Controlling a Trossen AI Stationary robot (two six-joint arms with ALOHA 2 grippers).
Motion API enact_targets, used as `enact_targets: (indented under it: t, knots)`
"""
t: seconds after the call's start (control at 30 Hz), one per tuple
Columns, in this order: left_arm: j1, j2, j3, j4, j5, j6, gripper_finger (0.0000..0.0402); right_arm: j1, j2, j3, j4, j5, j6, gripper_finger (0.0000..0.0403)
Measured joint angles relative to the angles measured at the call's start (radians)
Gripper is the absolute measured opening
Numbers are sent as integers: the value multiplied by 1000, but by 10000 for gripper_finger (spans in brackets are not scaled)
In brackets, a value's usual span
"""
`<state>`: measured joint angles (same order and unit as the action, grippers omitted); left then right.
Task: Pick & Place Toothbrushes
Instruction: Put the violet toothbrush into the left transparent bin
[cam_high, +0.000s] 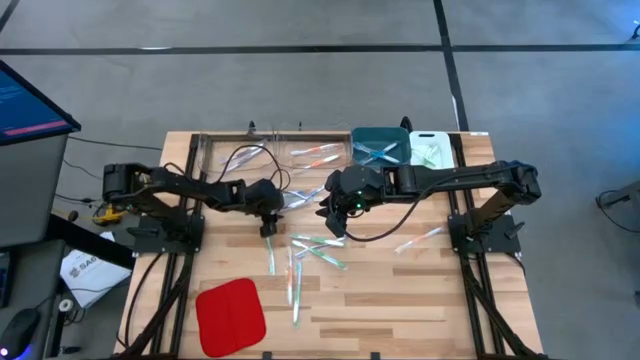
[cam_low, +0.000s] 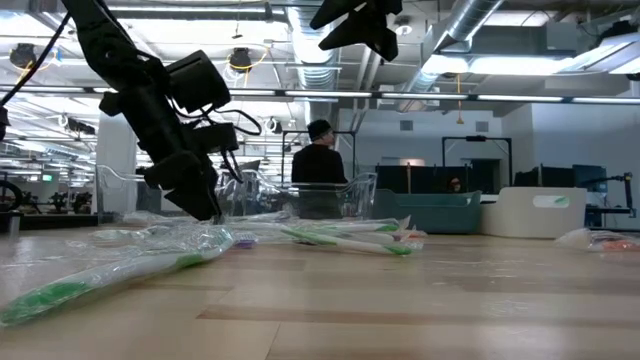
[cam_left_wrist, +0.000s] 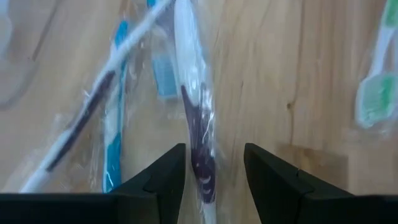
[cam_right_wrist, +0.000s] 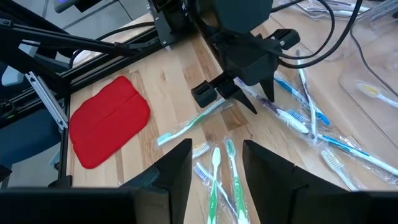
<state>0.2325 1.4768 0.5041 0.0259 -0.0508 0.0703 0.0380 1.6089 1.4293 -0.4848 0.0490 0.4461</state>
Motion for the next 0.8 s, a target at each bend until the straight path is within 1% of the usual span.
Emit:
enact_targets:
  t: [0.2, 0.33, 0.43, 0.57, 0.67, 0.8]
  knots:
    - [-2, 55, 3, 12, -2, -4, 159, 0, 0, 0, 0, 0, 0, 138]
    - [-13, 52, 3, 11, -6, -10, 153, 0, 0, 0, 0, 0, 0, 134]
    - [-20, 36, 2, 7, -6, -10, 128, 1, 0, 0, 0, 0, 0, 135]
    - [-24, 19, 0, -15, -5, -13, 73, 1, 0, 0, 0, 0, 0, 134]
    - [-24, 0, 0, -50, -5, -44, 32, 1, 0, 0, 0, 0, 0, 134]
    - [-29, -44, -3, -129, -6, -57, 31, 1, 0, 0, 0, 0, 0, 134]
